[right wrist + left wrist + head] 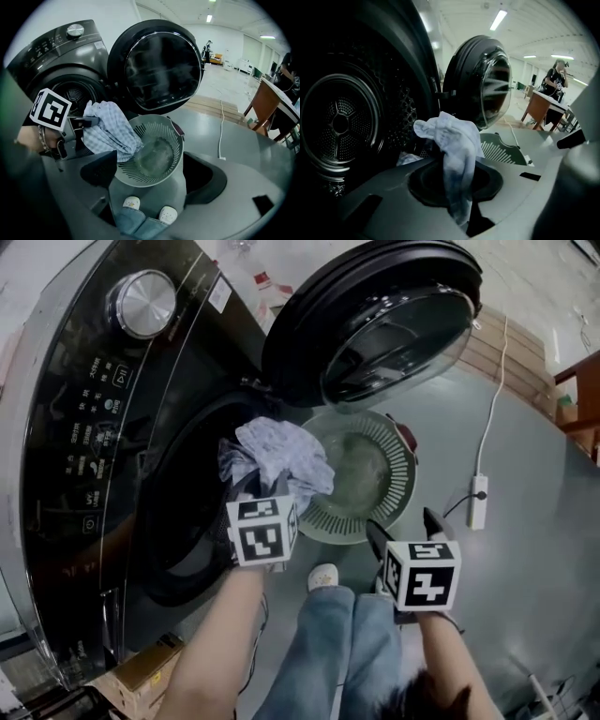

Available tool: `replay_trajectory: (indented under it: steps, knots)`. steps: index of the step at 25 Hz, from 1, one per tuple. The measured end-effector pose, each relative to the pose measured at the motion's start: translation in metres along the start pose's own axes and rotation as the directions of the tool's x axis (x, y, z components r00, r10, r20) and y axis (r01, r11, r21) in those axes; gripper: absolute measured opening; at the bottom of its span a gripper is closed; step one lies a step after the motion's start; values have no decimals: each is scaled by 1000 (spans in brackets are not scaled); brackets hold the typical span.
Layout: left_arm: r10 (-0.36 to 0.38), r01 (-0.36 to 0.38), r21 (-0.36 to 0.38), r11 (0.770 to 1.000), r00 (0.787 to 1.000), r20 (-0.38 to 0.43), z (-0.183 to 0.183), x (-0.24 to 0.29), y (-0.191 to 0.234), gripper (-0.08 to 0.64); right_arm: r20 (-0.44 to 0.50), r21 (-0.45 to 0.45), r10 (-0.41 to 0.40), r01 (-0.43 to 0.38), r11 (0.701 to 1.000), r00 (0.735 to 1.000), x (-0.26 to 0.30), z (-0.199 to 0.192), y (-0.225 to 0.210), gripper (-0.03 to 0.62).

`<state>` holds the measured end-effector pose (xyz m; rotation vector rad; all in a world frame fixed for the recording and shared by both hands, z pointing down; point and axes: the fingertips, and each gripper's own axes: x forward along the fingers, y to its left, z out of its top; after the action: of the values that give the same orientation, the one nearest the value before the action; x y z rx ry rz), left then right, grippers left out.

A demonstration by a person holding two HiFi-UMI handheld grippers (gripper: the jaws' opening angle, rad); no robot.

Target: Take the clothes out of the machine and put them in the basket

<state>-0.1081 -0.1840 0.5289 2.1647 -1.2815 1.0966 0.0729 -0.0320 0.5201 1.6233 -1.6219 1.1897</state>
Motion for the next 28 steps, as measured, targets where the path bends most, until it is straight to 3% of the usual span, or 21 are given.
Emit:
replay_trajectory:
  steps: [7, 18, 23, 28]
  knots:
    - [-45, 49, -70, 996, 997, 55, 19, -27, -45, 66, 6, -2, -24, 24, 1000, 1000, -25, -1, -31, 438]
    - [-160, 167, -62, 984, 981, 109, 54, -61, -111, 66, 31, 24, -27, 26, 999, 999, -50, 4, -52, 436]
    - [-243, 248, -61, 967, 967, 74, 53, -58, -134, 66, 36, 34, -35, 34, 999, 999, -54, 6, -58, 436]
    - [-258, 258, -33, 966, 966, 10, 37, -36, -143, 67, 26, 43, -39, 38, 998, 999, -47, 2, -63, 436]
